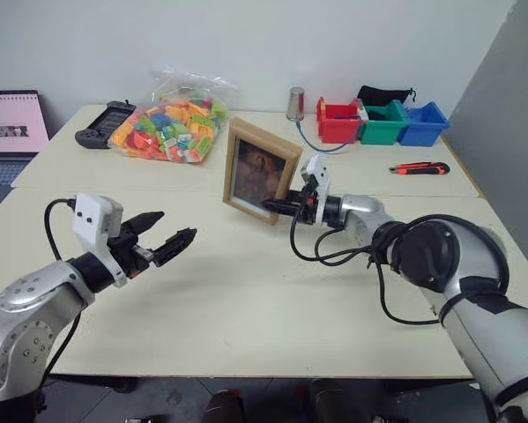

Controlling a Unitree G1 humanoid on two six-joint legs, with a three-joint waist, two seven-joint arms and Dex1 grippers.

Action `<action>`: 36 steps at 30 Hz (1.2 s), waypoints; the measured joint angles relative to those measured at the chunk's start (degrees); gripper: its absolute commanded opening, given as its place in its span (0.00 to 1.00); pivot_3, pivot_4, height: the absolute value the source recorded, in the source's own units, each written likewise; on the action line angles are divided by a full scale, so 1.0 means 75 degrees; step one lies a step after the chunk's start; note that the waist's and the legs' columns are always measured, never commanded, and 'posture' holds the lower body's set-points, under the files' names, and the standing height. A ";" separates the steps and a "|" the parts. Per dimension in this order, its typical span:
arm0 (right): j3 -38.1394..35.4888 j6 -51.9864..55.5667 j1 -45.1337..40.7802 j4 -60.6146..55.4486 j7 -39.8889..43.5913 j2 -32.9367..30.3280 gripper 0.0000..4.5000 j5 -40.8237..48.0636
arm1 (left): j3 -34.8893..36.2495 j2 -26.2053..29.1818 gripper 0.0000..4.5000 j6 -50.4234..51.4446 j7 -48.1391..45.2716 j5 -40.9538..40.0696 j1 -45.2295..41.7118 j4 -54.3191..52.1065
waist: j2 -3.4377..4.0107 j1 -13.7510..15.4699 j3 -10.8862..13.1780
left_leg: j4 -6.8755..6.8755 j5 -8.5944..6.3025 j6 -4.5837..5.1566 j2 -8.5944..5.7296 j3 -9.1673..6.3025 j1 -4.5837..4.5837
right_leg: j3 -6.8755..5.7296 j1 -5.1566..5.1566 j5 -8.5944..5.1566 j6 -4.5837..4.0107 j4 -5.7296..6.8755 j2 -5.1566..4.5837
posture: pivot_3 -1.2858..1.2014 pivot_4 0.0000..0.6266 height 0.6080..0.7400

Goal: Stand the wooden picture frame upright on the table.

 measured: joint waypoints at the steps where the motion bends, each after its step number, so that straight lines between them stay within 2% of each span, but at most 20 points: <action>1: 0.0168 0.0319 0.0324 -0.0516 0.0035 0.0154 0.28 0.0078 | -0.0054 -0.0046 1.00 -0.0003 -0.0025 0.0048 0.0086 -0.0035 | 0.0003 0.0005 0.0002 | 0.0002 0.0000 0.0000 0.0000 0.0000 -0.0004 | 0.0000 -0.0002 0.0000 0.0002 0.0001 0.0000 | 0.52 0.24 1.00; 5: 0.0809 0.1216 0.1224 -0.2519 0.0080 0.0661 0.28 0.0264 | -0.0199 -0.0098 1.00 0.0000 -0.0127 0.0101 0.0103 -0.0109 | 0.0023 0.0007 0.0015 | 0.0010 0.0000 0.0000 -0.0001 0.0001 -0.0003 | 0.0004 -0.0010 -0.0002 0.0008 0.0024 0.0002 | 0.52 0.24 1.00; 10: 0.1453 0.2568 0.1912 -0.4496 -0.0003 0.0863 0.28 0.0668 | -0.0306 -0.0097 1.00 0.0000 -0.0155 0.0188 0.0083 -0.0208 | 0.0030 0.0024 0.0019 | 0.0010 0.0000 0.0000 0.0000 -0.0001 0.0000 | 0.0002 -0.0012 -0.0003 0.0009 0.0035 0.0005 | 0.52 0.24 1.00; 12: 0.1660 0.2966 0.2122 -0.5060 -0.0093 0.0923 0.44 0.0833 | -0.0329 -0.0097 1.00 0.0000 -0.0157 0.0207 0.0080 -0.0208 | 0.0030 0.0028 0.0020 | 0.0010 0.0000 0.0000 0.0000 -0.0001 0.0000 | 0.0003 -0.0012 -0.0003 0.0010 0.0034 0.0005 | 0.52 0.24 1.00; 23: 0.2681 0.4283 0.3023 -0.6929 -0.0245 0.0625 0.99 0.1413 | -0.0437 -0.0100 1.00 0.0001 -0.0235 0.0339 -0.0053 -0.0215 | 0.0042 0.0051 0.0027 | 0.0007 0.0000 0.0000 0.0000 0.0001 -0.0007 | 0.0005 -0.0021 -0.0007 0.0014 0.0030 0.0006 | 0.52 0.24 1.00; 29: 0.3301 0.5432 0.4705 -0.9589 0.0234 -0.0636 1.00 0.1608 | -0.0480 -0.0081 1.00 0.0058 -0.0333 0.0364 -0.0101 -0.0034 | 0.0063 0.0211 0.0040 | 0.0003 0.0000 0.0000 0.0000 0.0001 -0.0018 | 0.0006 -0.0021 -0.0011 0.0020 0.0001 0.0006 | 0.52 0.24 1.00; 33: 0.3389 0.6764 0.6271 -1.2717 0.0163 -0.1737 1.00 0.1825 | -0.0472 0.0190 1.00 0.0114 -0.0371 0.0643 -0.0176 0.0285 | 0.0093 0.0244 0.0060 | 0.0001 0.0000 0.0000 -0.0001 0.0001 -0.0027 | 0.0011 -0.0027 -0.0022 0.0038 -0.0002 0.0006 | 0.52 0.24 1.00; 36: 0.3101 0.8073 0.6942 -1.5055 -0.0289 -0.2177 1.00 0.2034 | -0.0403 0.0382 1.00 0.0158 -0.0540 0.0710 -0.0274 0.0552 | 0.0097 0.0199 0.0062 | -0.0005 0.0000 0.0001 0.0002 0.0002 -0.0020 | 0.0020 -0.0030 -0.0033 0.0055 0.0000 0.0012 | 0.52 0.24 1.00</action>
